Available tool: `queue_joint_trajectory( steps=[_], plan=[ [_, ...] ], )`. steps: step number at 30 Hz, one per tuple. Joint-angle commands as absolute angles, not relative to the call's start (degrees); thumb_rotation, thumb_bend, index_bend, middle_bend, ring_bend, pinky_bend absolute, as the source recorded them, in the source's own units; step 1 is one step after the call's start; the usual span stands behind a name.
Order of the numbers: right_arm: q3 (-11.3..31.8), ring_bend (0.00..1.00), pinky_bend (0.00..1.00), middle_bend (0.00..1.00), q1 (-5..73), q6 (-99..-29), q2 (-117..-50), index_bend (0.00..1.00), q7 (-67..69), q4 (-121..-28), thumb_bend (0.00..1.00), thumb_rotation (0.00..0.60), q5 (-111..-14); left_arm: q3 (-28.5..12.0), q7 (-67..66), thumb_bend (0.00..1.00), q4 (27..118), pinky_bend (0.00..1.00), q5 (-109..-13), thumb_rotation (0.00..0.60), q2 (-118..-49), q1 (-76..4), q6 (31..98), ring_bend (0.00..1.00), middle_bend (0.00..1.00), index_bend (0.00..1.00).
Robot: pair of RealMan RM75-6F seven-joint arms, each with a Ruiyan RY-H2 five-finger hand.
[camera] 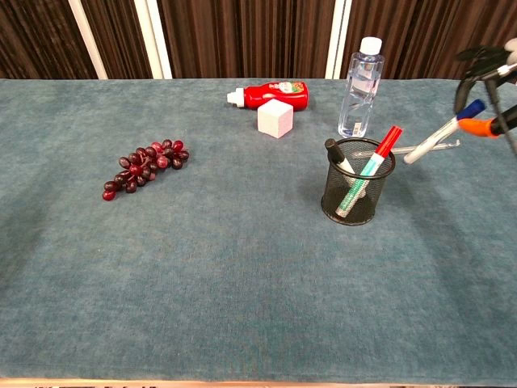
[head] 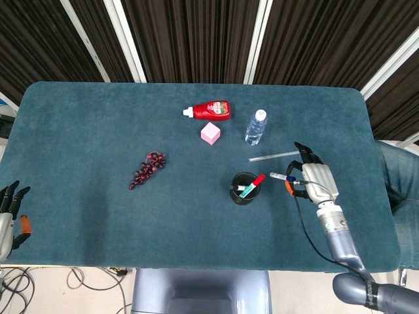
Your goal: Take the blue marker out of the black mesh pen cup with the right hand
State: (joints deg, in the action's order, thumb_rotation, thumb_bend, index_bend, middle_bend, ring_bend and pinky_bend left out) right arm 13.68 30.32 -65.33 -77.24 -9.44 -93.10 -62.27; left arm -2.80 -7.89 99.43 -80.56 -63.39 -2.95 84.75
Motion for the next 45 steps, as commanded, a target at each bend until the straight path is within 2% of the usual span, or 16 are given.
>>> queue_joint_trajectory(
  steps=[1, 7, 9, 12, 13, 15, 17, 20, 27, 32, 37, 45],
  plan=[
    [13.9, 0.0, 0.17, 0.0, 30.9, -65.3, -78.8, 0.59, -9.7, -92.3, 0.48, 0.6, -62.1, -2.8, -7.8, 0.7, 99.4, 0.08, -80.4, 0.6, -63.4, -3.0, 84.7, 0.0, 0.0, 0.12],
    [13.1, 0.0, 0.17, 0.0, 31.2, -64.5, -80.3, 0.59, -10.7, -92.0, 0.47, 0.6, -61.7, -2.9, -7.7, 0.7, 99.4, 0.08, -80.5, 0.6, -63.3, -3.0, 84.7, 0.0, 0.0, 0.12],
    [12.8, 0.0, 0.17, 0.0, 31.0, -64.3, -79.8, 0.54, -10.8, -93.0, 0.45, 0.6, -61.8, -2.9, -7.6, 0.7, 99.4, 0.08, -80.5, 0.6, -63.3, -2.9, 84.8, 0.0, 0.0, 0.12],
    [12.0, 0.0, 0.17, 0.0, 30.6, -63.8, -78.6, 0.36, -11.1, -95.3, 0.35, 0.6, -62.0, -2.9, -7.6, 0.7, 99.4, 0.09, -80.4, 0.6, -63.4, -3.0, 84.8, 0.0, 0.0, 0.12],
    [11.6, 0.0, 0.17, 0.0, 30.5, -63.3, -77.9, 0.27, -11.3, -96.3, 0.3, 0.6, -62.0, -2.9, -7.7, 0.7, 99.4, 0.09, -80.5, 0.6, -63.4, -3.0, 84.8, 0.0, 0.0, 0.12],
    [10.8, 0.0, 0.17, 0.0, 30.3, -62.3, -76.3, 0.16, -12.5, -98.9, 0.25, 0.6, -61.4, -2.8, -7.8, 0.7, 99.3, 0.09, -80.7, 0.6, -63.5, -2.9, 85.0, 0.0, 0.0, 0.12],
    [10.1, 0.0, 0.17, 0.0, 30.1, -62.0, -75.0, 0.08, -13.5, -101.3, 0.22, 0.6, -60.8, -2.8, -7.7, 0.7, 99.3, 0.09, -80.7, 0.6, -63.5, -2.9, 85.0, 0.0, 0.0, 0.12],
    [8.9, 0.0, 0.17, 0.0, 29.5, -61.7, -73.2, 0.01, -14.7, -104.9, 0.19, 0.6, -60.3, -2.8, -7.8, 0.7, 99.3, 0.09, -80.7, 0.6, -63.5, -2.9, 85.0, 0.0, 0.0, 0.12],
    [8.0, 0.0, 0.17, 0.0, 28.7, -63.2, -70.0, 0.0, -16.1, -109.5, 0.17, 0.6, -61.6, -2.8, -7.9, 0.7, 99.3, 0.09, -80.7, 0.6, -63.5, -2.9, 85.1, 0.01, 0.0, 0.12],
    [7.6, 0.0, 0.17, 0.0, 26.7, -69.6, -69.7, 0.0, -18.5, -107.3, 0.17, 0.6, -66.4, -2.9, -8.0, 0.7, 99.1, 0.09, -80.9, 0.6, -63.6, -2.9, 85.3, 0.01, 0.0, 0.12],
    [6.0, 0.0, 0.17, 0.0, 22.9, -74.6, -68.3, 0.0, -14.4, -103.9, 0.17, 0.6, -72.0, -2.8, -8.3, 0.7, 98.9, 0.09, -81.2, 0.6, -63.6, -2.8, 85.6, 0.01, 0.0, 0.12],
    [0.3, 0.0, 0.17, 0.0, 12.7, -85.7, -65.5, 0.0, -11.8, -98.9, 0.17, 0.6, -77.9, -2.7, -8.9, 0.7, 98.9, 0.09, -81.5, 0.6, -63.7, -2.9, 85.7, 0.01, 0.0, 0.12]
  ],
)
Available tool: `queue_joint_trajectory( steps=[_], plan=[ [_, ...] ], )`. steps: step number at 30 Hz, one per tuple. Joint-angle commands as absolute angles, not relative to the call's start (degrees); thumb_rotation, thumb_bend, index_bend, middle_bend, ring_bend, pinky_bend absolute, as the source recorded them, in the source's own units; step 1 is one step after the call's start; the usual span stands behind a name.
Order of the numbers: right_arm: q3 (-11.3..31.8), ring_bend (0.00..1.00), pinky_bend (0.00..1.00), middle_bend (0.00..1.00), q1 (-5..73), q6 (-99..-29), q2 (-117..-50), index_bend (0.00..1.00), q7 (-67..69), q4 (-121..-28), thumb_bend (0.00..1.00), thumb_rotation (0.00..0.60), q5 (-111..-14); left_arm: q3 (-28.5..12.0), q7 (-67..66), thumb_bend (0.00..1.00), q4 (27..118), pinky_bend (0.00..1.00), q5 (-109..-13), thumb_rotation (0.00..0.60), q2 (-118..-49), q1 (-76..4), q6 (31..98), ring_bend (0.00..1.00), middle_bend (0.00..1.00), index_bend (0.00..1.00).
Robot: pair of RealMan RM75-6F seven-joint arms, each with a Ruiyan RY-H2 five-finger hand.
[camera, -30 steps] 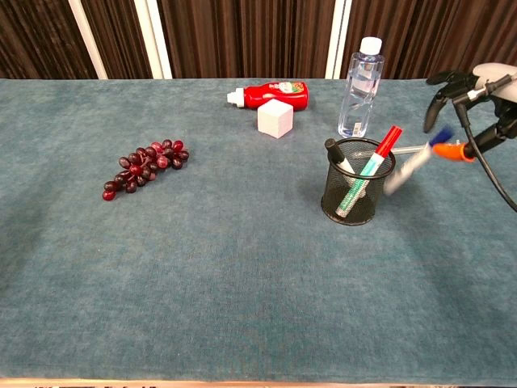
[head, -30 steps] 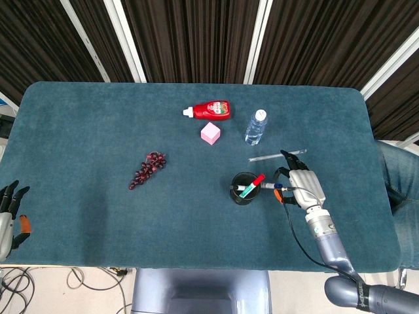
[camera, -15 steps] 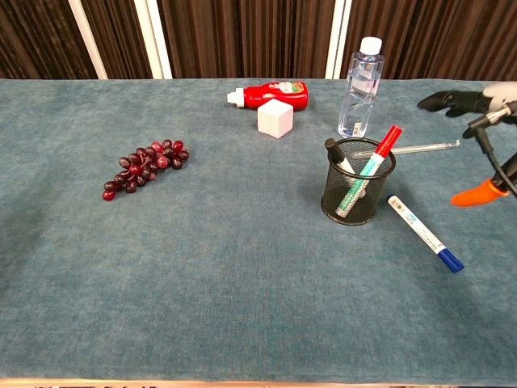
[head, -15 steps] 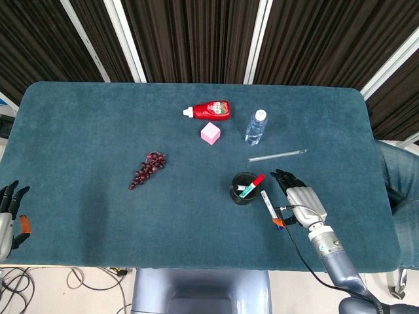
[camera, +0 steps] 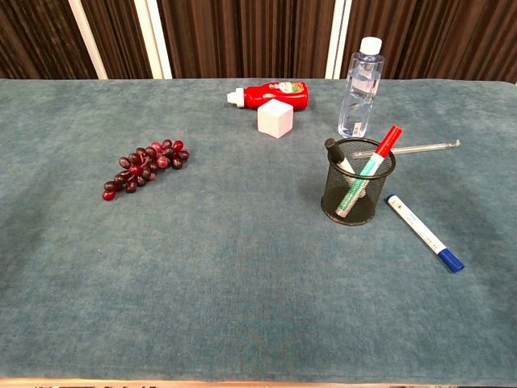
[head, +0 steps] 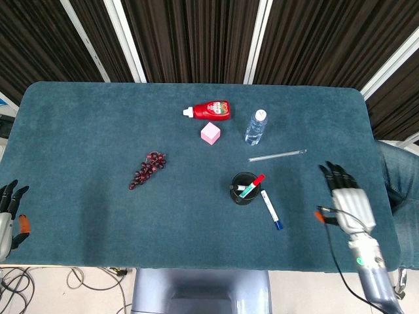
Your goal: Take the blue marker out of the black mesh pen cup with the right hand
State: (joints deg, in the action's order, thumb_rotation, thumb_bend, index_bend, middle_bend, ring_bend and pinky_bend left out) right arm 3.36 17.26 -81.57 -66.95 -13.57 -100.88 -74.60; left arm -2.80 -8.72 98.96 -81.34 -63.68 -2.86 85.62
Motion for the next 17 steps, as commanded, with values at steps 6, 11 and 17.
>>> queue_joint_trajectory(
  steps=[6, 11, 17],
  plan=[
    [-1.6, 0.0, 0.17, 0.0, 7.5, -91.3, -66.7, 0.0, -11.2, -95.7, 0.17, 0.6, -80.9, -2.2, -10.2, 0.7, 98.9, 0.09, -82.5, 0.6, -63.7, -2.8, 85.8, 0.01, 0.0, 0.12],
    [-1.4, 0.0, 0.17, 0.0, 6.5, -90.8, -67.9, 0.0, -11.5, -93.2, 0.17, 0.6, -81.3, -1.9, -10.7, 0.7, 98.6, 0.09, -83.2, 0.6, -63.9, -2.8, 86.1, 0.01, 0.0, 0.12],
    [-0.6, 0.0, 0.17, 0.0, 6.2, -90.4, -68.6, 0.0, -12.1, -92.4, 0.17, 0.6, -81.9, -1.9, -10.6, 0.7, 98.4, 0.09, -83.0, 0.6, -63.9, -2.9, 85.8, 0.01, 0.0, 0.12]
  ],
)
